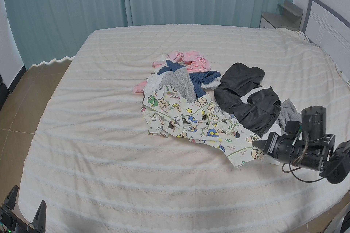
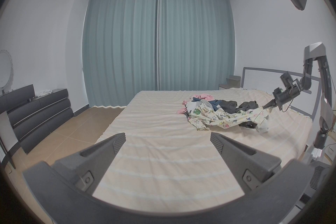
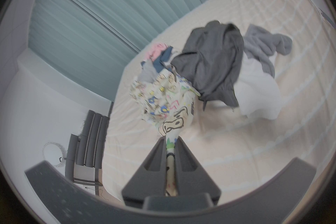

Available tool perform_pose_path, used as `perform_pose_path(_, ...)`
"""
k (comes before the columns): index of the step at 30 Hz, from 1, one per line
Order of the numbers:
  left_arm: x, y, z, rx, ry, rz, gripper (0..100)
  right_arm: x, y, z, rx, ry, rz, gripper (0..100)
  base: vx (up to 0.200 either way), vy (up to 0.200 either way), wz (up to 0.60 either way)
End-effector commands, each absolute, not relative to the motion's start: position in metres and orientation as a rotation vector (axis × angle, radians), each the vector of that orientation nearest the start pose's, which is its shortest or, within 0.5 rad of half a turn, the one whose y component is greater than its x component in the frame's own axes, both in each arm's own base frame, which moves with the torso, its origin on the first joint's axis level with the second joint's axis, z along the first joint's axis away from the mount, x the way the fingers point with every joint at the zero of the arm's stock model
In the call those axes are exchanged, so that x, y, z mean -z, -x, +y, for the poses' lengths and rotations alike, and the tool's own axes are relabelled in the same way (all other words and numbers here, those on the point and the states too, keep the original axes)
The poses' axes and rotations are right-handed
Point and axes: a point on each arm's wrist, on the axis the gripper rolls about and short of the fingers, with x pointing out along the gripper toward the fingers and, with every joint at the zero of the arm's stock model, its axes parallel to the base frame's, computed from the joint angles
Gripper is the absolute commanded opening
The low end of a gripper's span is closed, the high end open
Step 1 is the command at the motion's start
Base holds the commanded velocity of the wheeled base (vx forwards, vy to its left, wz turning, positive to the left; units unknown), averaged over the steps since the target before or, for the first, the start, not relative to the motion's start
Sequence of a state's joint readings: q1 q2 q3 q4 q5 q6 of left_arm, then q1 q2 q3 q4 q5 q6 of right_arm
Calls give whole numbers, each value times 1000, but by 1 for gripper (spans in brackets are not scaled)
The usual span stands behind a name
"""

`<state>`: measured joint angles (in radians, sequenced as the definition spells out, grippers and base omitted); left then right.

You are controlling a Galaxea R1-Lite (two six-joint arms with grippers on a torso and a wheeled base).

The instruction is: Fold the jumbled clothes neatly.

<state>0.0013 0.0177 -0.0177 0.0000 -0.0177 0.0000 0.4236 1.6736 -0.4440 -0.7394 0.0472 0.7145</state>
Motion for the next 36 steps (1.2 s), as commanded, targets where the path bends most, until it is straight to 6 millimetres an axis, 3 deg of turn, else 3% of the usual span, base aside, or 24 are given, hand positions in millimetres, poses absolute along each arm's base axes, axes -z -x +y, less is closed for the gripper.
perform_pose_path(1, -76, 23, 0, 14, 3, -2, 100, -163, -185, 91, -386, -607, 416, 0, 0, 0, 0)
perform_pose_path(6, -76, 23, 0, 15, 2, -3, 100, -189, -163, 83, -459, -559, 276, 0, 0, 0, 0)
perform_pose_path(8, -76, 23, 0, 15, 2, -3, 100, -189, -163, 83, -459, -559, 276, 0, 0, 0, 0)
perform_pose_path(9, -76, 23, 0, 17, -9, -6, 100, -203, -149, 83, -516, -541, 220, 0, 0, 0, 0)
perform_pose_path(16, -77, 23, -1, 59, -76, -15, 100, -257, -117, 85, -670, -510, 135, 0, 0, 0, 0)
perform_pose_path(24, -77, 23, -1, 61, -74, -16, 100, -303, -118, 94, -804, -502, 77, 0, 0, 0, 0)
perform_pose_path(25, -86, 25, -1, 64, -63, -56, 100, -308, -119, 95, -821, -503, 66, 0, 0, 0, 0)
perform_pose_path(27, -157, 38, -1, 88, 75, -250, 100, -317, -124, 99, -844, -503, 55, 0, 0, 0, 0)
perform_pose_path(29, -164, 39, -1, 91, 93, -264, 100, -318, -124, 99, -846, -503, 54, 0, 0, 0, 0)
perform_pose_path(30, -236, 35, -2, 130, 207, -330, 100, -323, -135, 108, -856, -502, 56, 0, 0, 0, 0)
perform_pose_path(32, -243, 20, -3, 173, 110, -264, 100, -326, -141, 113, -861, -502, 56, 0, 0, 0, 0)
perform_pose_path(35, -229, 3, -5, 252, -5, -123, 100, -329, -144, 118, -882, -502, 54, 0, 0, 0, 0)
perform_pose_path(36, -212, -6, -9, 417, -83, -9, 100, -334, -144, 121, -911, -503, 47, 0, 0, 0, 0)
